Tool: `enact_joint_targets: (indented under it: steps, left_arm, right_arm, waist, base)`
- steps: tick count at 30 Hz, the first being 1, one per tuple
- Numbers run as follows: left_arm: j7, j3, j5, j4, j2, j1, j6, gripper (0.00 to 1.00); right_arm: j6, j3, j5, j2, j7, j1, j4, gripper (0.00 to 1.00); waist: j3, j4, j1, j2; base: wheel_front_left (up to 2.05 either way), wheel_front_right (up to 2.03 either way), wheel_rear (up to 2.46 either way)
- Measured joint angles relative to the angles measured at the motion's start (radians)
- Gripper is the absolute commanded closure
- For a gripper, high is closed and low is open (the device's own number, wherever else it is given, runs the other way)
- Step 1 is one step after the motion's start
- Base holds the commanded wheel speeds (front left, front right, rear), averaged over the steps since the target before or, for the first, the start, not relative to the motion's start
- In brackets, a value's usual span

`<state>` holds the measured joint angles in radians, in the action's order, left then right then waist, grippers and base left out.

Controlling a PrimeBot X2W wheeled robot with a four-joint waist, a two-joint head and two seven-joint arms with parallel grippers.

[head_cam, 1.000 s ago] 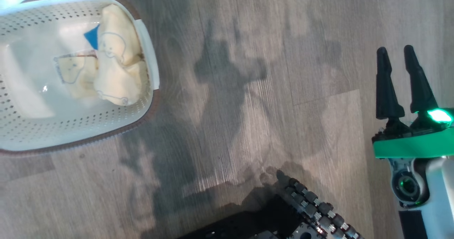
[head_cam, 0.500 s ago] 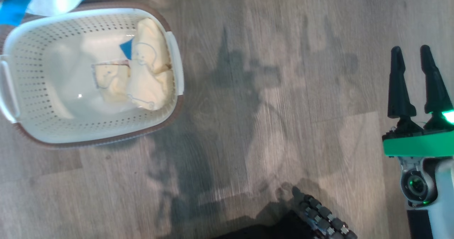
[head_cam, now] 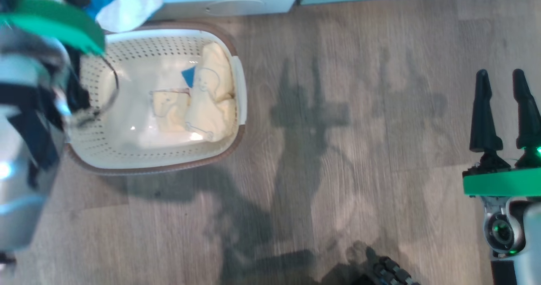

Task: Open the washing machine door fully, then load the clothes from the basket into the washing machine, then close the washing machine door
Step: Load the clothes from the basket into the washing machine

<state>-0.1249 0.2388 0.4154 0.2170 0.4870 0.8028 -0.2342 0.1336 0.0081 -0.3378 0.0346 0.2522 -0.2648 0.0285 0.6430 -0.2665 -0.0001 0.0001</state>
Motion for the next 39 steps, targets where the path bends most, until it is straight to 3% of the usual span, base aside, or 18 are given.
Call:
enact_joint_targets:
  steps: [9, 18, 26, 39]
  left_arm:
    - [-0.031, 0.049, -0.031, -0.218, -0.035, -0.275, -0.1, 0.0]
    - [-0.045, 0.085, -0.047, -0.3, -0.067, -0.468, -0.173, 0.0]
    - [-0.062, 0.116, -0.034, -0.305, -0.102, -0.574, -0.183, 0.0]
    - [-0.078, 0.123, -0.015, -0.263, -0.119, -0.603, -0.182, 0.0]
  right_arm:
    - [0.0, -0.001, 0.052, 0.0, 0.0, 0.044, 0.006, 0.0]
    - [0.0, -0.011, 0.111, 0.0, 0.0, 0.097, 0.019, 0.0]
    - [0.0, -0.022, 0.155, 0.005, 0.0, 0.152, 0.032, 0.0]
    - [0.0, -0.022, 0.164, 0.016, 0.0, 0.178, 0.047, 0.0]
  waist:
    - [-0.081, 0.057, 0.0, 0.0]
    - [-0.172, 0.113, 0.0, 0.0]
    - [-0.254, 0.159, 0.0, 0.0]
    - [-0.313, 0.195, 0.0001, 0.0]
  base:
    - [0.0, 0.0, 0.0]
    - [0.0, 0.0, 0.0]
    - [0.0, 0.0, 0.0]
    - [0.0, 0.0, 0.0]
